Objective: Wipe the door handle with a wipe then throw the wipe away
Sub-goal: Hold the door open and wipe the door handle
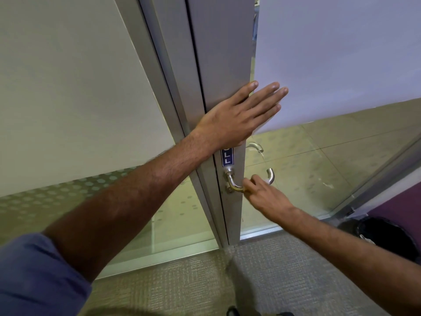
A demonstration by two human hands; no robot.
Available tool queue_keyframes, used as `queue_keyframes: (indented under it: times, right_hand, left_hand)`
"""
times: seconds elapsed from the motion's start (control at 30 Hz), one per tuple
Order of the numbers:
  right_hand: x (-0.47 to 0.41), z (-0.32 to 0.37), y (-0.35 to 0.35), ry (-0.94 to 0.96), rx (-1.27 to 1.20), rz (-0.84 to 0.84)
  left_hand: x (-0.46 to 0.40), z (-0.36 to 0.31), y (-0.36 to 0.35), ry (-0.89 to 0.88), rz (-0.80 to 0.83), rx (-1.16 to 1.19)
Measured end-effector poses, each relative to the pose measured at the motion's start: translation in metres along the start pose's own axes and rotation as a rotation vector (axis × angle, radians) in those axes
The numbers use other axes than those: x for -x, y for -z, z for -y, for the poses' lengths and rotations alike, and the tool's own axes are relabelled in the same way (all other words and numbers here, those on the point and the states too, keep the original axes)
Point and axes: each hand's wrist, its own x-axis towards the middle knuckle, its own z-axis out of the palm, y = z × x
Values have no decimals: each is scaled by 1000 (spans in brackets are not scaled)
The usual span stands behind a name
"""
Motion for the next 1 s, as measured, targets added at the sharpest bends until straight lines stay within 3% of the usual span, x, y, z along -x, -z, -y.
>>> queue_keyframes:
  times: [0.13, 0.3, 0.4, 0.57, 0.67, 0.83, 1.0]
  right_hand:
    - [28, -34, -14, -154, -92, -154]
    - [27, -69, -16, -629, -744, -496]
    - [10, -76, -19, -775, -1213, -397]
    - [6, -89, -36, -677, -1524, -200]
    - [2, -81, -46, -749, -1832, -208]
    - [1, -51, -60, -888, -2328, -377]
    - [-21, 18, -62, -881, -2570, -272]
  left_hand:
    - [1, -1, -1, 2, -12, -6]
    - [1, 1, -2, 1, -16, -23]
    - [2, -1, -2, 7, -15, -32]
    - [1, 0, -2, 16, -8, -34]
    - [1, 1, -2, 13, 4, -35]
    - [0, -2, -1, 4, 4, -40]
    - [0, -3, -3, 10, -13, -40]
